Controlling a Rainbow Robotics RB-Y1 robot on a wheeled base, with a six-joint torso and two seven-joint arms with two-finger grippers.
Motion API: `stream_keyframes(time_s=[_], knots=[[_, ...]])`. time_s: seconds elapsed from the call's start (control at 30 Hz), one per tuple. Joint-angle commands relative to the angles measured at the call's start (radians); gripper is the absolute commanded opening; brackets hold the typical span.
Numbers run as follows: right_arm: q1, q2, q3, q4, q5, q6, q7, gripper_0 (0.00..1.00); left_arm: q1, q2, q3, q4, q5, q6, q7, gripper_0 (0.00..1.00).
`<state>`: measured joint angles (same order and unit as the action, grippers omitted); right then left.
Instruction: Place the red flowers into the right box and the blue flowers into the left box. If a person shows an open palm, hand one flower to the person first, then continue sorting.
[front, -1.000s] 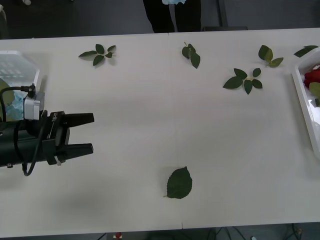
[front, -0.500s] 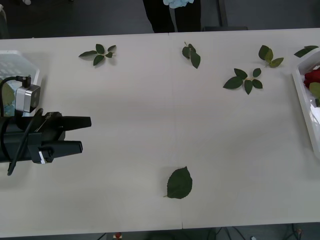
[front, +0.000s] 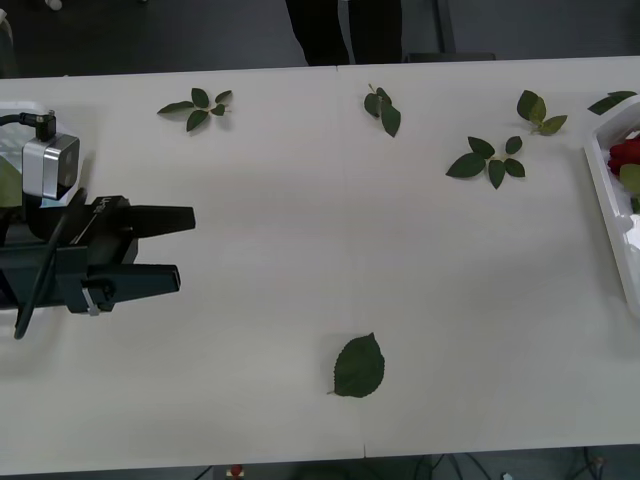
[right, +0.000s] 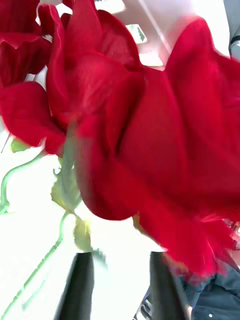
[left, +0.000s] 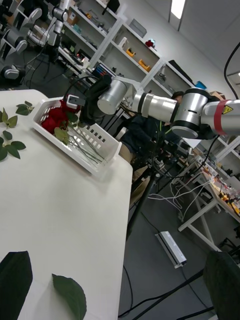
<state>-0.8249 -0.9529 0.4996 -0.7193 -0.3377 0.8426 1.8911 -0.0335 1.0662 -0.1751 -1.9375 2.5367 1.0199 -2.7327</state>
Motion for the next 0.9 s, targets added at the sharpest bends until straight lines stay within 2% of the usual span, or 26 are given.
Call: stream_keyframes(time_s=[0.03,0.1,0.23,0.37,0.5,0.63,0.8,0.9], knots=[[-0.045,0.008,-0.021,-0.003,-0.012,0.001,-0.018,0.76,-0.032,0.018,-0.012,-0.025,-0.027,-0.017,0.027,1.00],[-0.048,0.005,-0.050,-0.003,-0.067,0.019,-0.006,0.82,-0.034,0.018,-0.012,-0.025,-0.033,-0.015,0.027,1.00],[-0.077,-0.015,-0.079,-0.011,-0.208,0.104,0.059,0.85,-0.032,0.015,-0.012,-0.021,-0.061,-0.015,0.027,1.00],[-0.126,-0.063,-0.112,-0.038,-0.463,0.280,0.184,0.88,-0.032,0.009,-0.012,-0.020,-0.064,-0.027,0.027,1.00],[-0.131,-0.115,-0.158,-0.157,-0.716,0.457,0.335,0.89,-0.032,0.009,-0.012,-0.020,-0.058,-0.027,0.027,1.00],[-0.131,-0.149,-0.159,-0.285,-0.888,0.561,0.419,0.89,-0.029,-0.002,-0.014,-0.009,-0.059,-0.029,0.027,1.00],[-0.126,-0.170,-0.153,-0.385,-1.113,0.607,0.522,0.90,-0.029,-0.015,-0.021,0.009,-0.059,-0.038,0.027,1.00],[-0.108,-0.181,-0.145,-0.451,-1.230,0.613,0.660,0.89,-0.029,-0.015,-0.021,0.009,-0.059,-0.038,0.027,1.00]])
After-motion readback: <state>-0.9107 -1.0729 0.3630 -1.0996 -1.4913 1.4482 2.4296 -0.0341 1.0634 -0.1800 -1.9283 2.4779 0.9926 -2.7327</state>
